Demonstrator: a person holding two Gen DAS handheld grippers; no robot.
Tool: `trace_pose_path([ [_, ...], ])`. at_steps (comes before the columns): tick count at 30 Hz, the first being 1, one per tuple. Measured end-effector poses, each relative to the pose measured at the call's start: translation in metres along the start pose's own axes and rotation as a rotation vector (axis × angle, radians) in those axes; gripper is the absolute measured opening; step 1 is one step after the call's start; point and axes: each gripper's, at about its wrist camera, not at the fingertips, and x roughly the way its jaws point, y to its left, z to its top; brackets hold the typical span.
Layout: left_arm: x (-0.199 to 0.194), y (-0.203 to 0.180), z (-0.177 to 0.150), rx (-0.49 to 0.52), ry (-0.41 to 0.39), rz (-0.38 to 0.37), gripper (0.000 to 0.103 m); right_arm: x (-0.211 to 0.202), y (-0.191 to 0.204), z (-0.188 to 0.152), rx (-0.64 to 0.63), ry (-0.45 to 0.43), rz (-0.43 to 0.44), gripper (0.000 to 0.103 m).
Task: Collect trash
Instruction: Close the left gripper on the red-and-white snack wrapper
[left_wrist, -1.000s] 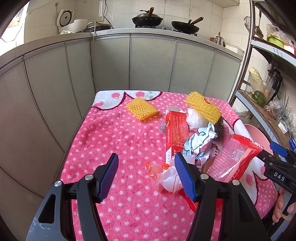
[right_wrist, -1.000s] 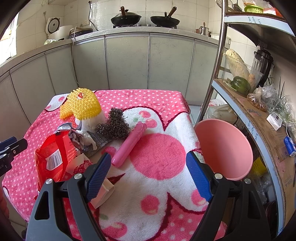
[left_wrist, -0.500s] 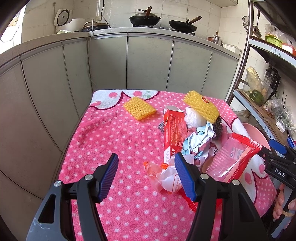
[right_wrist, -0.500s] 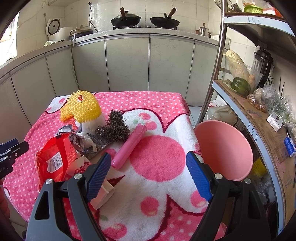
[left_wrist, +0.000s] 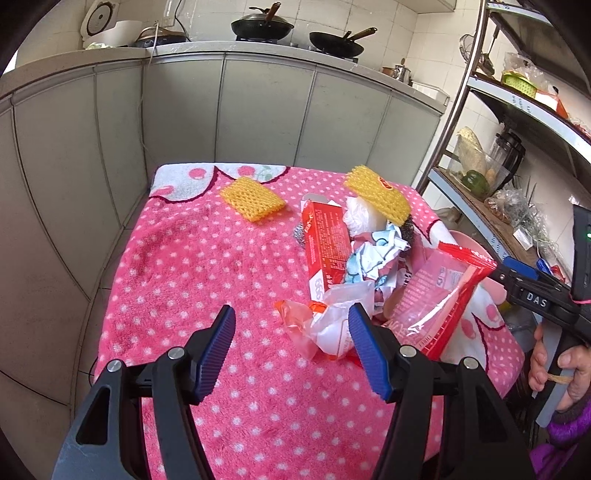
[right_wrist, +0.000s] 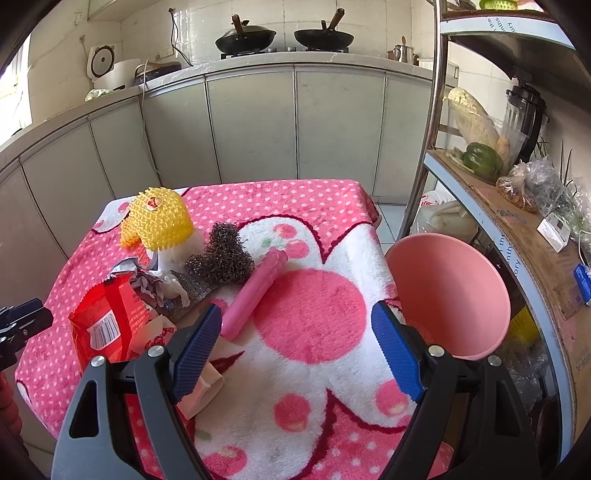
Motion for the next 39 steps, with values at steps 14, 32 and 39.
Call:
trace_pose_path([
  [14, 0.031, -0.032, 0.0, 0.113, 0.064, -0.077, 0.05, 0.009, -0.005, -0.005, 0.039, 0.066, 0.128, 0.077],
  [32, 0.032, -0.025, -0.001, 0.105, 0.036, -0.087, 0.007, -0.021, 0.018, -0.003, -0.027, 0.059, 0.342, 0.076],
  [39, 0.012, -0.021, 0.002, 0.092, -0.018, -0.099, 0.007, -0.029, 0.03, 0.004, -0.005, 0.098, 0.478, 0.066],
])
